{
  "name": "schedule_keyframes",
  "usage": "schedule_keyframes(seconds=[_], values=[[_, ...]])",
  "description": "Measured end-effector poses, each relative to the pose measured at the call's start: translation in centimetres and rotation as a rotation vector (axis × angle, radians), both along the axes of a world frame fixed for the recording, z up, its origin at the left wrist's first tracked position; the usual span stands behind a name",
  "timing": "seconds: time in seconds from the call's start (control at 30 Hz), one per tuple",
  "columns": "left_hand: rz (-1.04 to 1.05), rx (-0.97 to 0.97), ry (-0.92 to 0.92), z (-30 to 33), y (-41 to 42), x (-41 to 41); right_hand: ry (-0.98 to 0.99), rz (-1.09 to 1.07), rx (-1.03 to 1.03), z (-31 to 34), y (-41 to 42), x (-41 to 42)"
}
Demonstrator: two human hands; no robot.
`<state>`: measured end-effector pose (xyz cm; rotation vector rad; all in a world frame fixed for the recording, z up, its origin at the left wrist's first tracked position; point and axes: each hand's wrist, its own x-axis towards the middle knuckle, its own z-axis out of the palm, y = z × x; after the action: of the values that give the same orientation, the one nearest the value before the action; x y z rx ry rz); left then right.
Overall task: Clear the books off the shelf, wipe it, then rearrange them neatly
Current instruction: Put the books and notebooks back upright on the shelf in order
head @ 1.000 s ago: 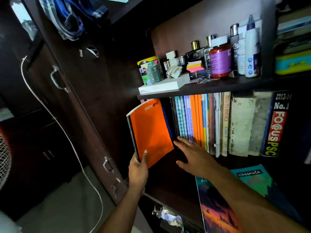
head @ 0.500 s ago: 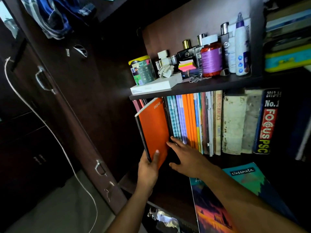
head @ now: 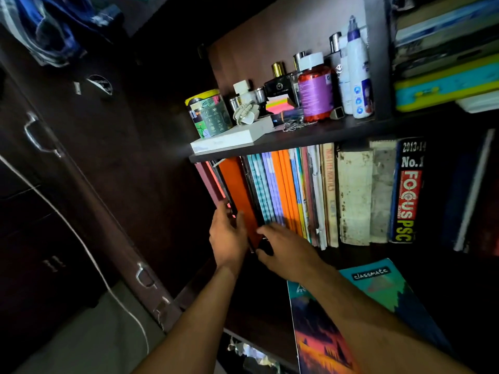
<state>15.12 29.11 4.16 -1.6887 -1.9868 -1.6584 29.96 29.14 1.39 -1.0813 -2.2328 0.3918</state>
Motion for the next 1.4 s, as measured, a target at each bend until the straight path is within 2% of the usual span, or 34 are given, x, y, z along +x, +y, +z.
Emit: schedule_keyframes(seconds=[0.13,0.27,0.4,0.5,0.6,0.7,0.8,0.83,0.9,0.97,1.03,1.13,1.2,1.3,1.4], values=[[0.102,-0.087,-0.002,1.4,2.2,-0.9,0.021,0.012,0.017,0.0,-0.3,0.0],[0.107,-0.188,0.054,2.5,4.0,-1.7,0.048,-0.007,-0.014,0.1,0.1,0.1],[0.112,-0.148,0.062,2.4,4.9,-1.6,0.043,-0.007,-0.036,0.0,0.1,-0.3],[0.141,-0.103,-0.070,1.7,6.3,-1.9,0.059,-0.021,-0.072,0.0,-0.1,-0.1],[0.152,-0.160,-0.209,1.1,7.3,-1.7,0.069,-0.055,-0.088,0.1,0.0,0.3],[0.108,-0.237,-0.101,0.2,4.3,-0.1,0.031,-0.094,-0.069,0.5,0.2,0.4],[-0.184,-0.336,-0.004,-3.2,-1.5,0.9,0.000,-0.164,-0.051,1.5,0.3,0.7],[-0.277,-0.385,0.073,-4.4,-3.3,1.3,0.000,-0.185,-0.047,1.7,0.3,0.8],[-0.417,-0.479,0.355,-5.6,-6.3,2.8,-0.003,-0.222,-0.047,2.4,0.0,1.3],[-0.437,-0.555,0.622,-5.5,-8.0,4.0,0.015,-0.206,-0.040,3.2,-0.3,1.9],[-0.426,-0.574,0.699,-5.0,-8.3,4.3,0.038,-0.124,-0.059,4.2,-0.6,2.5],[-0.518,-0.597,0.584,-4.9,-7.9,3.8,0.045,0.098,-0.276,5.3,-1.3,3.5],[-0.542,-0.617,0.520,-4.7,-7.9,3.6,-0.116,0.184,-0.317,5.5,-1.5,4.9],[-0.566,-0.610,0.264,-4.9,-7.9,2.8,-0.336,0.156,-0.109,4.3,-1.4,8.2],[-0.662,-0.492,-0.136,-5.0,-7.6,2.1,-0.327,0.026,0.054,1.4,-2.1,12.0]])
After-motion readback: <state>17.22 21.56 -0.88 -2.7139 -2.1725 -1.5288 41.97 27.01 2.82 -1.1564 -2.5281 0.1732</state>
